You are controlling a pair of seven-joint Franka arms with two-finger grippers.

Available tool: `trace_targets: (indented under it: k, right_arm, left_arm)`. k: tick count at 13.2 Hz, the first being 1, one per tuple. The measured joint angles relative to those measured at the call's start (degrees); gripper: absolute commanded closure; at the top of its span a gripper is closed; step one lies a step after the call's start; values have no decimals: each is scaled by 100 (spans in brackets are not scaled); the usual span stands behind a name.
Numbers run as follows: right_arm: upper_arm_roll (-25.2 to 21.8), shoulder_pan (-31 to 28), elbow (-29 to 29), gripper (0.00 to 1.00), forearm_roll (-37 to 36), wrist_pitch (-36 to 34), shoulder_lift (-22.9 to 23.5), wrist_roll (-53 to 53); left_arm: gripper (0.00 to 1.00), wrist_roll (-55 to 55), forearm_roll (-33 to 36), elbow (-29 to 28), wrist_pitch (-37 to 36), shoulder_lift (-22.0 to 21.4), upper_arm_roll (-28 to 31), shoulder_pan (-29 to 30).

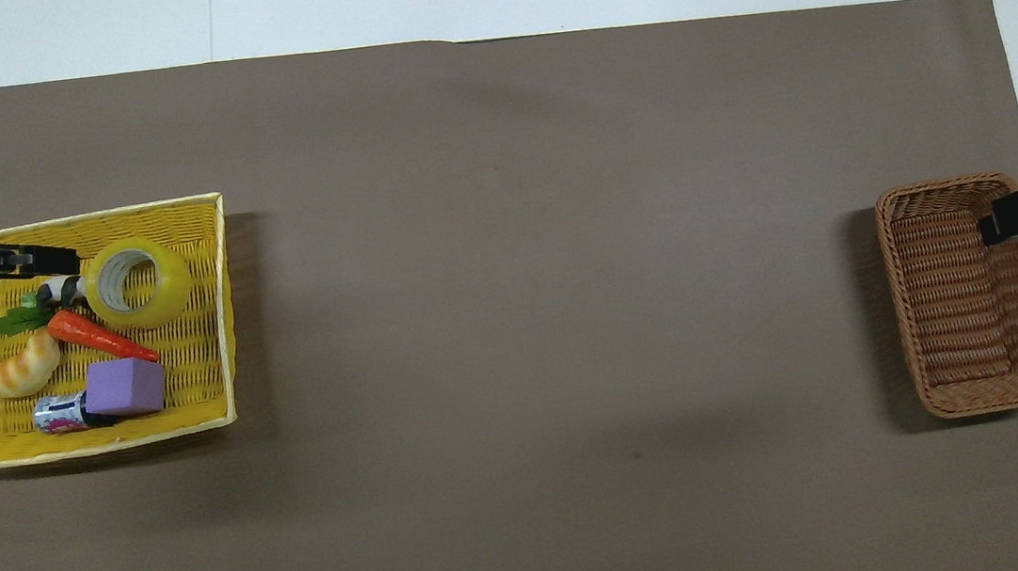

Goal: Move tape to another basket
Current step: 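Reach the left gripper down into the yellow basket onto the tape roll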

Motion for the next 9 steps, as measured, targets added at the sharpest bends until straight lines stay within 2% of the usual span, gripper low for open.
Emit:
trace_targets:
  k: [4,6,7,8,9]
  right_arm:
    - [-4,1,0,0,8,-170,-15,0]
    - [-9,1,0,0,9,-191,-20,0]
    - [-10,1,-2,0,9,-214,-24,0]
    - [-10,1,-12,0,9,-260,-36,0]
    - [-10,1,-41,0,9,-288,-60,0]
  left_arm:
    - [3,0,-85,-202,363,265,-20,6]
    - [8,0,-201,-225,416,320,-39,6]
    - [12,0,-218,-238,421,353,-40,6]
    - [28,0,-223,-247,434,394,-40,6]
    - [39,0,-228,-257,443,433,-39,6]
